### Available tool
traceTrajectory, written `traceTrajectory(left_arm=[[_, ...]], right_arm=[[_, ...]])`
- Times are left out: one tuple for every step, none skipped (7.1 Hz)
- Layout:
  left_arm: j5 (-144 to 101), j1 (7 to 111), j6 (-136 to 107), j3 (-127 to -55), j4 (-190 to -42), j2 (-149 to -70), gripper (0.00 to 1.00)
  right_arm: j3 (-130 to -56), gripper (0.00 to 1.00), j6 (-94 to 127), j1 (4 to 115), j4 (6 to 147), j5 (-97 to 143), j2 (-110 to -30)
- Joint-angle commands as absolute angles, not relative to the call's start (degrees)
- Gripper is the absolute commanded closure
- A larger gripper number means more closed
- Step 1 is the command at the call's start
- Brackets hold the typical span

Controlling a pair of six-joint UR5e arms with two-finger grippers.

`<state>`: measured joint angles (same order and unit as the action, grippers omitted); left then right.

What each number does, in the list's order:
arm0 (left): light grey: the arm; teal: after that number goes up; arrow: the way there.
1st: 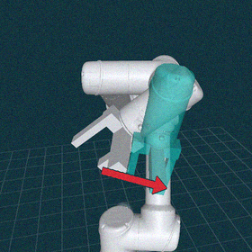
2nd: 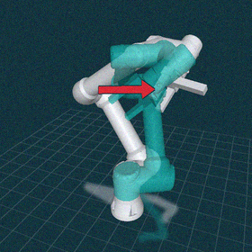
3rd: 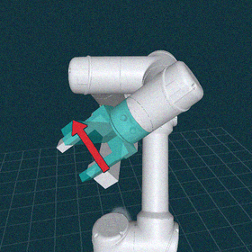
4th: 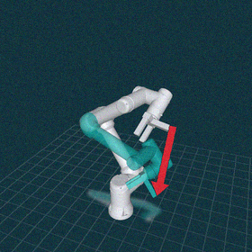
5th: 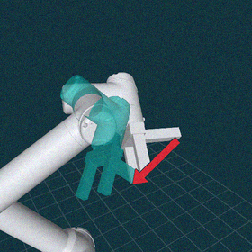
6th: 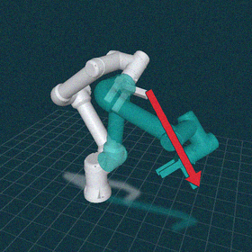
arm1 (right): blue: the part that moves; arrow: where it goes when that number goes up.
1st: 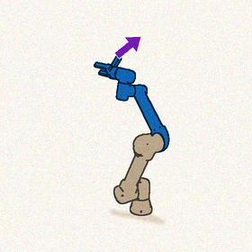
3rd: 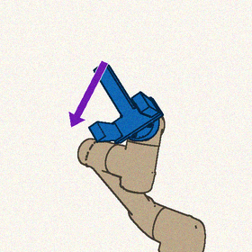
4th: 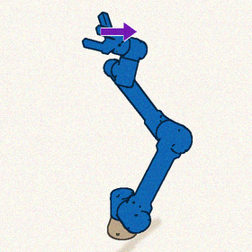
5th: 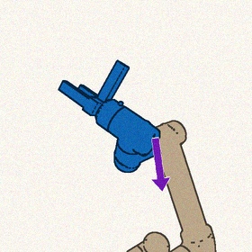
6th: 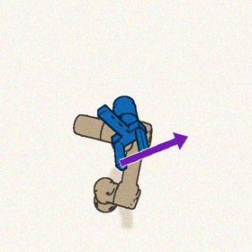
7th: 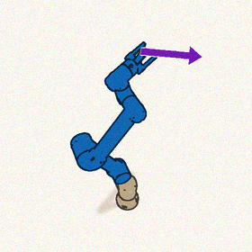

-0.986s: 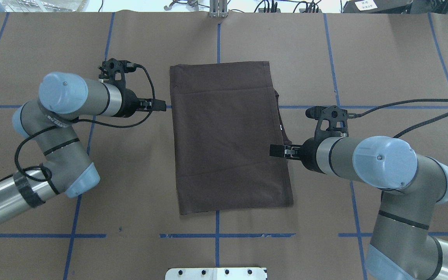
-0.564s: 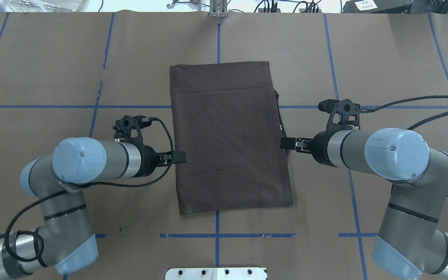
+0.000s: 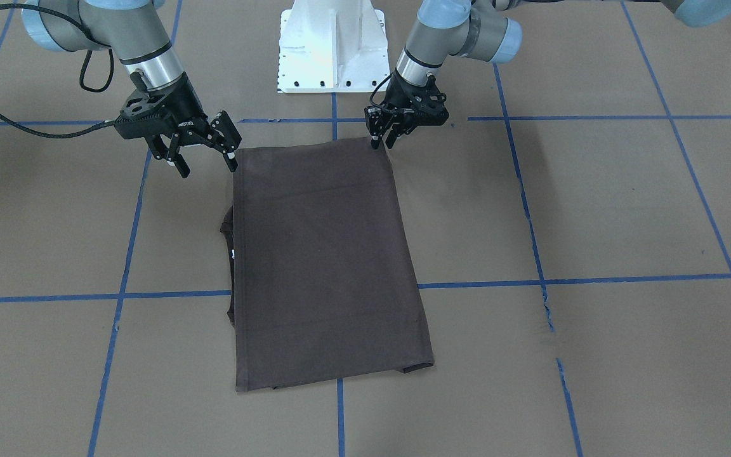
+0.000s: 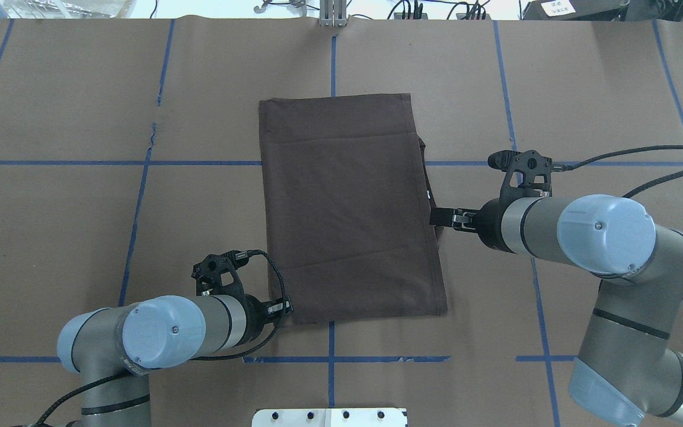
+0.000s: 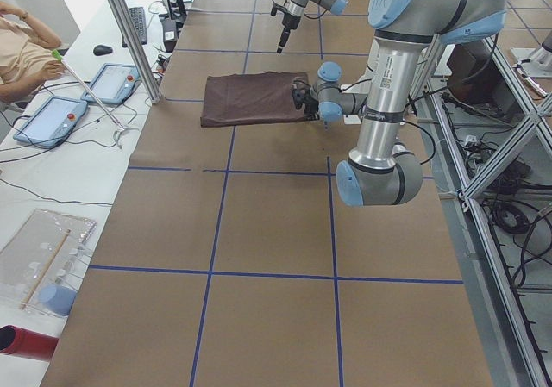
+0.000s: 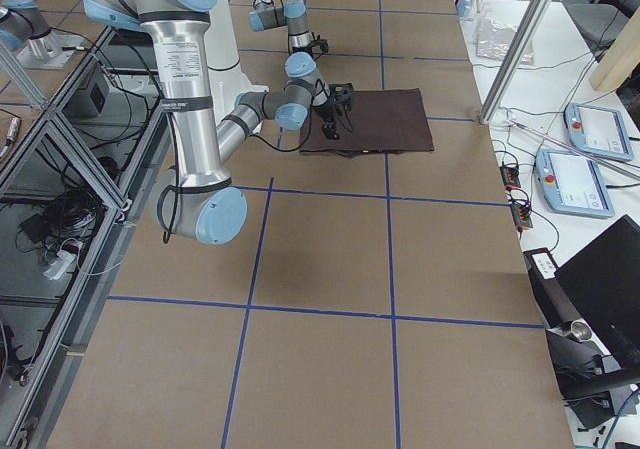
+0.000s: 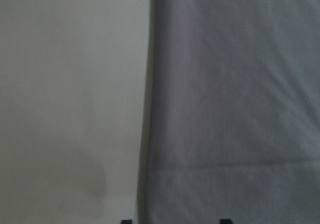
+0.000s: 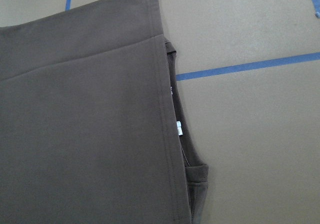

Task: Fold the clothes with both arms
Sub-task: 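Lower the left gripper to the shirt's near corner while the right holds the side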

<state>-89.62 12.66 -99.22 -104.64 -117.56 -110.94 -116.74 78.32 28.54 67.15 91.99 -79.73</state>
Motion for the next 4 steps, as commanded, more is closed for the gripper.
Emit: traceTrajectory(left_arm=[[-89.5, 12.0, -99.9, -104.3, -117.4, -111.1, 0.57], [-89.6, 12.0, -99.9, -104.4, -117.4, -111.1, 0.57], [-89.6, 12.0, -99.9, -104.4, -117.4, -111.2, 0.58], [-89.6, 12.0, -99.9, -104.4, -117.5, -111.2, 0.67]], right_arm=[[-116.7, 0.00, 78.3, 28.7, 67.1, 91.9, -79.8], [-116.7, 0.00, 78.4, 28.7, 67.1, 91.9, -79.8], [-116.7, 0.00, 78.3, 28.7, 67.1, 91.9, -79.8], [-116.7, 0.00, 78.3, 28.7, 67.1, 91.9, -79.8]])
